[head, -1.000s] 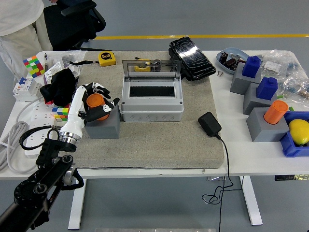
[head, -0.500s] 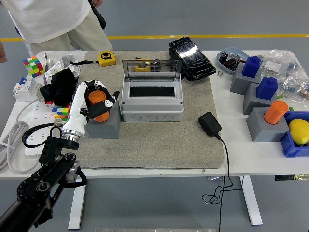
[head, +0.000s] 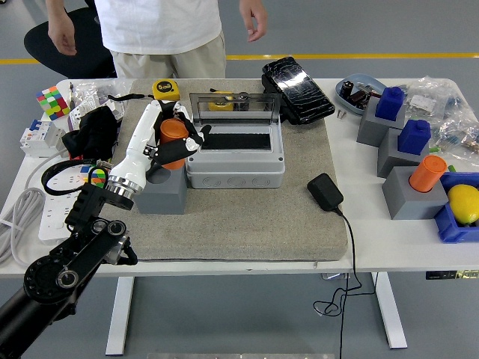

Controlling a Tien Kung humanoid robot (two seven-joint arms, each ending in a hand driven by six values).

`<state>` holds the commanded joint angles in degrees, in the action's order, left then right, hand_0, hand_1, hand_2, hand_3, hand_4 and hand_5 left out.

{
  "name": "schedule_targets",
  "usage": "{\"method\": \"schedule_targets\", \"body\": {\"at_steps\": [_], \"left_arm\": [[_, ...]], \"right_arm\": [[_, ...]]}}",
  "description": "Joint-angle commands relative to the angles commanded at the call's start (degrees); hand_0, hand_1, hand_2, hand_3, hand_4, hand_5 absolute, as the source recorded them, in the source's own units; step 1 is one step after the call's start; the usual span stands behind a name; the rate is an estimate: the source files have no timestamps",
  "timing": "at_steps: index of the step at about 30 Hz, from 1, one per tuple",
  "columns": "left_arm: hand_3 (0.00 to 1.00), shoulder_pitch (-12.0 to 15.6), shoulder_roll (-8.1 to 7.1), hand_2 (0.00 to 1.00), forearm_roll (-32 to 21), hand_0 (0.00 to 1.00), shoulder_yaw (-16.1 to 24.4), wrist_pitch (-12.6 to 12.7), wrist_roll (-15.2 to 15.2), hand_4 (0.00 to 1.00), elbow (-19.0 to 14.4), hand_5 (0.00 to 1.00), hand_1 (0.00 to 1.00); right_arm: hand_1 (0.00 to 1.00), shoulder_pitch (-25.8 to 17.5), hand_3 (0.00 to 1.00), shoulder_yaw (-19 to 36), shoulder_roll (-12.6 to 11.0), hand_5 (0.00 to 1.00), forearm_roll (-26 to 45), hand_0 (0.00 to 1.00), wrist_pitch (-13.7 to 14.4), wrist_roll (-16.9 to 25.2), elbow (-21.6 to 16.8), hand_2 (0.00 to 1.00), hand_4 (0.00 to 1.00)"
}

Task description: Fetch the battery,place it into the box,close the lid of the box

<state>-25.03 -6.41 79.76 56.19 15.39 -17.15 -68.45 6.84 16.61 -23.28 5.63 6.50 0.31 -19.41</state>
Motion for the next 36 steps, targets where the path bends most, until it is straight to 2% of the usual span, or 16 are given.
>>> {"method": "schedule_targets", "body": {"at_steps": [4,8,9,15,23,26,27,36], "left_arm": [[0.22,-5.35,-0.28,0.178,4.74,0.126,-5.52,0.13,4.45,0.637,1.16,0.002,0.092],[0.22,-9.81,0.25,0.178,9.78,0.126,-10.42,0.38,8.34,0.637,3.33,0.002,0.092],[0.22,-10.43,0.38,0.18,10.51,0.126,-11.12,0.42,8.8,0.607,3.7,0.002,0.09],[0.219,-15.58,2.5,0.18,17.62,0.125,-16.15,0.97,12.2,0.604,7.33,0.002,0.091],[0.22,-20.92,6.41,0.181,22.51,0.126,-21.01,1.78,13.51,0.626,11.83,0.002,0.094],[0.22,-22.83,6.41,0.181,24.08,0.126,-22.59,1.86,14.05,0.626,14.05,0.002,0.094],[0.224,-23.48,6.41,0.183,24.1,0.133,-23.33,1.97,14.15,0.757,14.88,0.002,0.097],[0.226,-27.85,6.41,0.186,24.56,0.134,-28.78,2.61,13.92,0.787,21.49,0.002,0.099]], "right_arm": [[0.626,0.15,0.554,-0.14,0.03,0.493,0.05,0.576,0.0,0.01,-0.05,0.657,0.947],[0.626,0.08,0.554,-0.27,0.04,0.493,0.16,0.576,0.05,0.01,-0.04,0.657,0.947],[0.626,0.05,0.554,-0.32,0.04,0.493,0.19,0.575,0.05,0.0,-0.04,0.659,0.946],[0.626,-0.31,0.553,-0.75,0.19,0.492,0.51,0.575,0.05,-0.06,0.05,0.658,0.946],[0.626,-0.27,0.552,-1.15,0.47,0.492,0.57,0.573,0.08,0.01,-0.04,0.658,0.945],[0.626,-0.18,0.552,-1.37,0.54,0.492,0.63,0.573,0.09,0.02,-0.07,0.658,0.945],[0.626,-0.17,0.552,-1.47,0.58,0.491,0.7,0.575,0.09,0.0,-0.06,0.657,0.944],[0.627,-0.1,0.551,-2.24,0.56,0.491,0.97,0.577,0.13,-0.06,-0.11,0.657,0.944]]}}
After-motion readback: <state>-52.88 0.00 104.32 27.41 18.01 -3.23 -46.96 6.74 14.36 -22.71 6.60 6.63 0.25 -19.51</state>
